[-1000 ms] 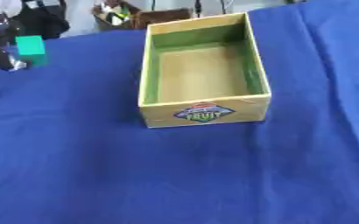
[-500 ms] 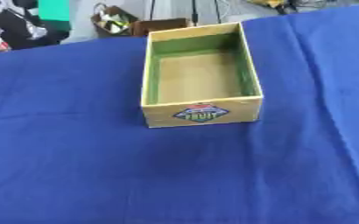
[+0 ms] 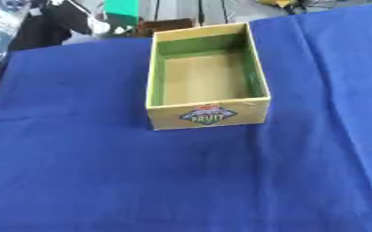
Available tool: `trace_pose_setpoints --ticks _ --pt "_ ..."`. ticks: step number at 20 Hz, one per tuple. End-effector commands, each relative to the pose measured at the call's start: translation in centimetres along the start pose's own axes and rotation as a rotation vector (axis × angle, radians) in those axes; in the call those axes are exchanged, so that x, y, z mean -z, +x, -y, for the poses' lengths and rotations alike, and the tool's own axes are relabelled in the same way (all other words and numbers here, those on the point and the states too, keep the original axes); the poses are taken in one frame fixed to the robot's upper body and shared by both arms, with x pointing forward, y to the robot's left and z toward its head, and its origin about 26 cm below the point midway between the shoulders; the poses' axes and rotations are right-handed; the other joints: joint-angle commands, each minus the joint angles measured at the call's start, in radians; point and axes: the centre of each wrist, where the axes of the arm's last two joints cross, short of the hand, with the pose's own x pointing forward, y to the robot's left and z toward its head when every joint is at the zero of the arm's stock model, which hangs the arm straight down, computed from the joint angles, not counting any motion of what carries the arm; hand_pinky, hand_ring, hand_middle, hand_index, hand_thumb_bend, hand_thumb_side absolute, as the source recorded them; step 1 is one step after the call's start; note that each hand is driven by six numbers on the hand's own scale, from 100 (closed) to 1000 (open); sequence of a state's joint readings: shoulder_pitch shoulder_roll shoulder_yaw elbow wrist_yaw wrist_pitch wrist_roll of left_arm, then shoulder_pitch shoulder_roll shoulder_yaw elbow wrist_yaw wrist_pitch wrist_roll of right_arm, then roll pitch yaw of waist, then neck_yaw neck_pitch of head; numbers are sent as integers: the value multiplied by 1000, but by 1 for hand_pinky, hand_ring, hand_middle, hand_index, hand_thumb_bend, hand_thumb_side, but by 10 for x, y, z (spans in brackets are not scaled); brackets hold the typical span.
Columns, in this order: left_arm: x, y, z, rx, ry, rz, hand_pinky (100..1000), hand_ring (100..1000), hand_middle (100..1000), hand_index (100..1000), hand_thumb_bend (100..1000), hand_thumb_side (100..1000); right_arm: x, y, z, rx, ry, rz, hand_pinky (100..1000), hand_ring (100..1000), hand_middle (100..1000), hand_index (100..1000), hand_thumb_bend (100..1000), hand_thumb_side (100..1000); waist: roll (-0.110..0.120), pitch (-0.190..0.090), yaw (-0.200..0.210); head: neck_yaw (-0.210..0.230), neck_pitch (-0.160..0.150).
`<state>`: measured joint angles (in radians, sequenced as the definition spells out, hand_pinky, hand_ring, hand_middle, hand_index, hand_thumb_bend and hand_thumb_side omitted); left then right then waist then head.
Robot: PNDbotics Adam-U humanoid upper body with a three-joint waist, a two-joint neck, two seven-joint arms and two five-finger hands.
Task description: Pick up objects on the table and place them in the box.
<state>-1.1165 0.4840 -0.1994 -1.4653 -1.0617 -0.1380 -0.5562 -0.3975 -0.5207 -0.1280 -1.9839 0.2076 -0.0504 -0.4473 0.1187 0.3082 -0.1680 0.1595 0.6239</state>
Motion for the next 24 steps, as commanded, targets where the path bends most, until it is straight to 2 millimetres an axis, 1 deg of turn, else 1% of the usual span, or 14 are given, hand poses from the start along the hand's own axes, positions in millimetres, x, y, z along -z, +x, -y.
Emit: trace_pose_setpoints --ticks 1,5,8,12,14,15,16,18,19,20,21,22,23,24 --pt "14 18 -8 -24 16 60 191 438 308 166 100 349 7 7 1 16 -4 35 728 767 737 742 100 880 -11 -26 -4 9 6" --pt "36 41 1 -55 -4 118 194 443 312 165 100 353 8 9 -1 32 -3 39 727 767 736 742 100 880 -9 -27 -13 16 4" --pt "51 54 15 -73 -43 131 197 446 315 165 100 356 9 10 -4 47 -1 46 727 767 736 742 100 879 -6 -26 -24 19 3" --pt "68 60 41 -89 -85 93 197 448 319 169 100 353 11 13 -7 67 -1 54 727 767 736 741 100 878 -5 -20 -38 20 0" --pt "68 60 51 -74 -28 56 242 460 352 194 100 311 12 14 -9 85 -1 57 728 766 732 740 100 874 -2 -11 -49 8 -6" --pt "68 60 58 -70 12 29 267 466 370 207 100 307 12 15 -11 99 0 57 728 766 732 741 100 875 -1 -6 -56 -3 -9" --pt "68 61 67 -67 42 3 292 475 391 239 100 291 13 16 -12 110 2 58 728 767 733 741 100 877 -1 -2 -63 -12 -10" --pt "70 61 83 -53 71 -31 400 540 468 358 100 405 13 16 -14 120 7 60 729 768 733 741 100 878 1 3 -71 -30 -11" --pt "71 61 89 -41 74 -37 458 580 505 437 100 500 13 16 -14 121 8 59 729 768 733 741 100 878 2 5 -73 -37 -12" --pt "72 61 94 -31 73 -39 536 640 560 562 100 600 13 16 -14 122 8 57 729 767 732 742 100 878 2 6 -74 -42 -13" --pt "73 61 97 -18 74 -35 608 704 612 657 100 693 12 16 -14 122 8 56 729 767 732 741 100 878 3 7 -74 -43 -12" --pt "73 61 99 -4 65 -29 701 772 698 788 100 780 12 16 -13 121 8 55 729 766 731 741 100 878 3 8 -74 -43 -12" --pt "74 61 101 7 46 -25 774 826 808 993 150 908 12 16 -13 120 9 53 729 766 730 740 100 877 4 8 -73 -43 -11" --pt "74 61 102 15 34 -23 831 858 841 1000 253 970 12 16 -13 119 9 52 729 765 730 740 100 877 6 8 -73 -42 -11"
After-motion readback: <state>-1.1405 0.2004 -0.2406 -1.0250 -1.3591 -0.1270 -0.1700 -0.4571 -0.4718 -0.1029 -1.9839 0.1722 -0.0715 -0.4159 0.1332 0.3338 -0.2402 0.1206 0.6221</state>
